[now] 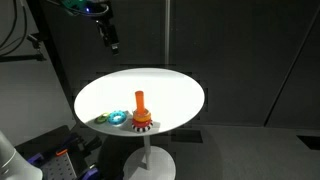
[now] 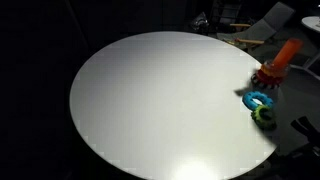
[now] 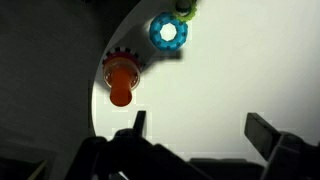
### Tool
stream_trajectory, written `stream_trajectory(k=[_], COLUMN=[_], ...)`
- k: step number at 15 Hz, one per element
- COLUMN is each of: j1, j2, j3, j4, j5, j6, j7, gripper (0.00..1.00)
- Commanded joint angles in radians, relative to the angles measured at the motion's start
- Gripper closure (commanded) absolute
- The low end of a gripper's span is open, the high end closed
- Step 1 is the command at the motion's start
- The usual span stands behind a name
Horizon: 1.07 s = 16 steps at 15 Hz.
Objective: Pick up the light green ring and stack it onto the rings stacking stand
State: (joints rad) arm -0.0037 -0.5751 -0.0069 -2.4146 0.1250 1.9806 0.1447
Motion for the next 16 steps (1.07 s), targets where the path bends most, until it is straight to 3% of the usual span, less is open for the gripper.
stream_trajectory(k=[1,6,16], j1=[-0.008,-0.008,0.013], j2=[0.0,0.0,0.136], j3=[0.006,0.006,0.071], j4=[0.003,0.004,0.022], j5=[0.004,0.004,-0.036], j6=[-0.002,-0.002,-0.01], j7=[-0.004,-0.004,-0.012], gripper=[0.0,0.0,0.0])
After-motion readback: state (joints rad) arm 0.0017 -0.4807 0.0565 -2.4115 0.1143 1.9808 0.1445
